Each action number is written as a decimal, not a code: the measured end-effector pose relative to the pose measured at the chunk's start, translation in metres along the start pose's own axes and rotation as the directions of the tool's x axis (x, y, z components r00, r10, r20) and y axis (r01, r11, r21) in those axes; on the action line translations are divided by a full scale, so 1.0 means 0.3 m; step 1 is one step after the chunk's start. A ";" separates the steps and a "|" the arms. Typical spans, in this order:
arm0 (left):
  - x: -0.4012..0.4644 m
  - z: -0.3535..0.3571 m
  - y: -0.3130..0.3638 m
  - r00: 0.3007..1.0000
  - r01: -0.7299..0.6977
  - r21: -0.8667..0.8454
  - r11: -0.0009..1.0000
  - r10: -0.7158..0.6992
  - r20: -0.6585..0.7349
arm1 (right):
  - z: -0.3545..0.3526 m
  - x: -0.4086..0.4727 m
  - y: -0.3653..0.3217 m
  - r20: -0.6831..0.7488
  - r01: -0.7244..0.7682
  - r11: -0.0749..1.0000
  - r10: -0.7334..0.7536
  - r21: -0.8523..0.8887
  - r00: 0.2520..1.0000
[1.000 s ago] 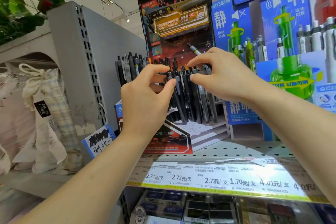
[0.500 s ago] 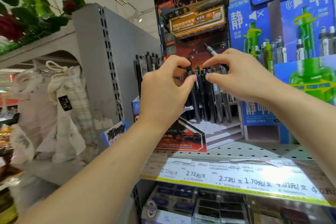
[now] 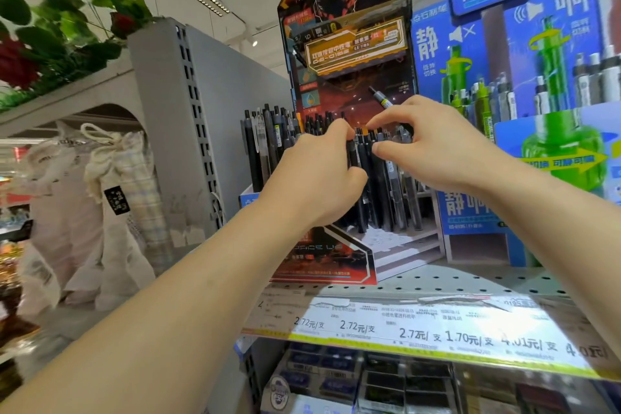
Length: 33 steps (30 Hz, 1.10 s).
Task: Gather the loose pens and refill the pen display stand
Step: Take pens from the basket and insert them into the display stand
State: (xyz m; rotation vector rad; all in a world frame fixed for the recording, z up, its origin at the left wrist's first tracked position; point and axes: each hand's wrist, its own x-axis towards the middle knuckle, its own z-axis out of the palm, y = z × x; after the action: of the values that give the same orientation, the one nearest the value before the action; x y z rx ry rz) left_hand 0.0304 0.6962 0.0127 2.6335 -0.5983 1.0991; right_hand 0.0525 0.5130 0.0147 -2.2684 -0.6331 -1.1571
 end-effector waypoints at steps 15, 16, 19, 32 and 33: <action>0.062 -0.054 0.003 0.937 0.215 -0.306 0.927 -0.109 0.331 | -0.009 0.009 -0.010 -0.126 0.016 0.985 0.006 0.172 0.992; 0.061 -0.060 -0.003 0.929 0.226 -0.325 0.918 -0.104 0.355 | -0.014 0.010 -0.015 -0.124 0.010 0.967 0.023 0.255 0.992; 0.049 -0.094 -0.015 0.906 0.308 -0.487 0.818 -0.095 0.413 | -0.019 0.003 -0.021 -0.066 -0.001 0.932 0.027 0.362 0.997; -0.016 -0.097 0.043 0.954 0.002 -0.817 0.576 -0.247 -0.172 | 0.008 -0.044 -0.104 -0.167 0.246 0.875 -0.193 0.417 0.967; -0.022 -0.089 0.046 0.946 -0.009 -0.851 0.525 -0.270 -0.177 | 0.007 -0.044 -0.101 -0.184 0.246 0.886 -0.186 0.394 0.965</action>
State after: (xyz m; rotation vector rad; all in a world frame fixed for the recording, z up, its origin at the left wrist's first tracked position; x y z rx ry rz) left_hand 0.0032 0.6954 0.0272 1.5836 -0.6328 0.8069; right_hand 0.0283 0.5352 0.0096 -1.7736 -0.9928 -1.1451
